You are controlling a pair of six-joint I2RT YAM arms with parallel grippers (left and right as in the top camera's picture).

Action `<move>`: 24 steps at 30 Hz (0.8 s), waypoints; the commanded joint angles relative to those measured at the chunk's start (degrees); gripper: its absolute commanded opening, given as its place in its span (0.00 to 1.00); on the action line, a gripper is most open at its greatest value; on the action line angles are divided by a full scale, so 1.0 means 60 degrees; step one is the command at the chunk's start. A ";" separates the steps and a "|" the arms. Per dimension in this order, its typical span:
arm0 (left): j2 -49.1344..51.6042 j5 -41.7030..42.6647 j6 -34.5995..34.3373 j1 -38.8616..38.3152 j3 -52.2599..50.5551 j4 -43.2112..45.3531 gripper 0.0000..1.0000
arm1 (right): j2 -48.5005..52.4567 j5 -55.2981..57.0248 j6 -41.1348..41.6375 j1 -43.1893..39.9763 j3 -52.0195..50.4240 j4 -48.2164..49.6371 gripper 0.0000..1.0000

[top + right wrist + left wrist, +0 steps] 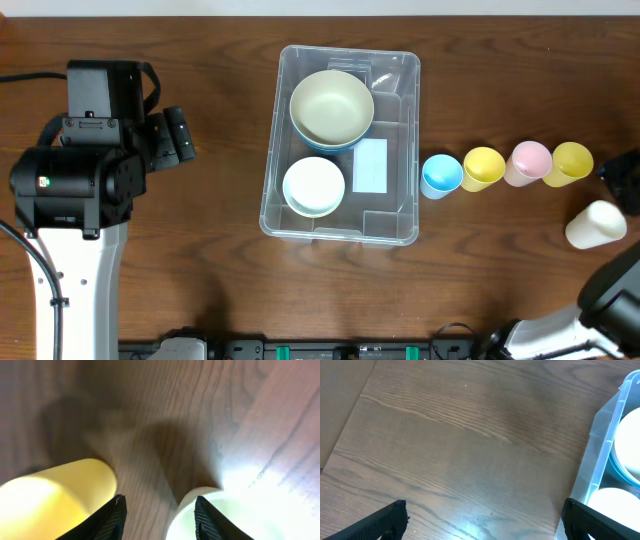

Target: Pack container

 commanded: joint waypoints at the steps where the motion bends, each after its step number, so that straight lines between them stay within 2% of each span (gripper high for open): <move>1: 0.0004 -0.0011 -0.0157 0.0033 0.0076 -0.0022 0.98 | -0.0583 0.0102 -0.0029 0.0055 0.0087 -0.0091 0.46; 12: 0.0004 -0.0015 -0.0157 0.0033 0.0076 -0.0022 0.98 | -0.0721 -0.0164 -0.0062 0.0062 -0.0091 -0.0841 0.50; 21: 0.0004 -0.0015 -0.0157 0.0033 0.0076 -0.0022 0.98 | -0.0729 -0.1246 -0.1402 -0.0095 -0.0117 -0.0951 0.58; 24: 0.0004 -0.0015 -0.0157 0.0033 0.0076 -0.0022 0.98 | -0.0729 -0.1144 -0.1457 -0.0076 -0.0321 -0.1093 0.59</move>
